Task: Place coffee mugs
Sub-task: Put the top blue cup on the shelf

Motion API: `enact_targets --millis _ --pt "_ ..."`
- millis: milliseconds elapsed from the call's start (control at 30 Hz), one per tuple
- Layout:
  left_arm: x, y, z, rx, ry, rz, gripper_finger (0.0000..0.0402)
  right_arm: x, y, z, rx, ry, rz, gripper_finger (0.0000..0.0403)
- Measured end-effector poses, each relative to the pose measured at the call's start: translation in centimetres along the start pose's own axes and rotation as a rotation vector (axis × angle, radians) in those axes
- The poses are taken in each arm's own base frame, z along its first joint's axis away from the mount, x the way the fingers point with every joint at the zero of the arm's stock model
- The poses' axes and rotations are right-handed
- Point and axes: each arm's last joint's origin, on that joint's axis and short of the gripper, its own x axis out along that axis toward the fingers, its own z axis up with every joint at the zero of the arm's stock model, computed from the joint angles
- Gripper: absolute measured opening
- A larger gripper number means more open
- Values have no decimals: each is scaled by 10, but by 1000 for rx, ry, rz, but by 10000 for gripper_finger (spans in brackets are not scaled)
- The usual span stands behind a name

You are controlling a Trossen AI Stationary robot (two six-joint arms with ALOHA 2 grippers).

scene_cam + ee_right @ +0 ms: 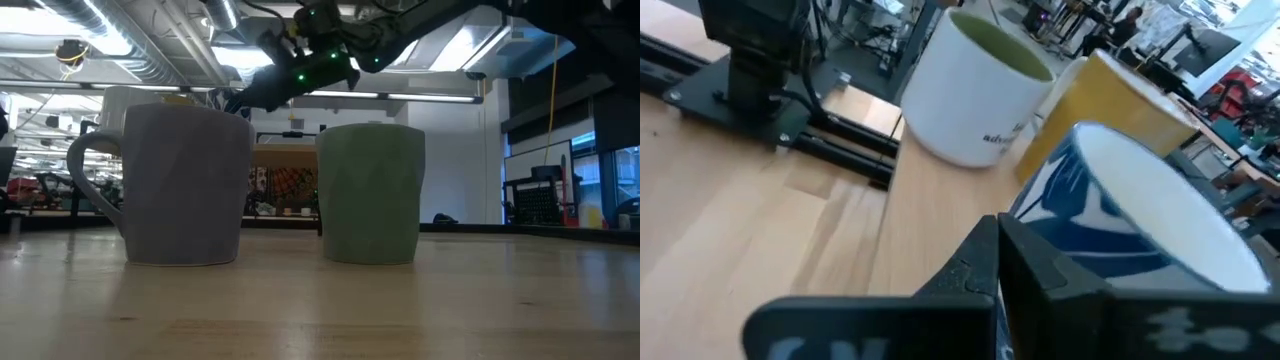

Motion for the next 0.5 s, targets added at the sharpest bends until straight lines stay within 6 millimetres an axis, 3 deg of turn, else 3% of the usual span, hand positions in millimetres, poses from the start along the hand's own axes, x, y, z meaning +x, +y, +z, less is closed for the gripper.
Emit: enact_targets --millis 500 --pt "0 0 0 7 0 0 0 8 1 -10 -77 39 -82 0"
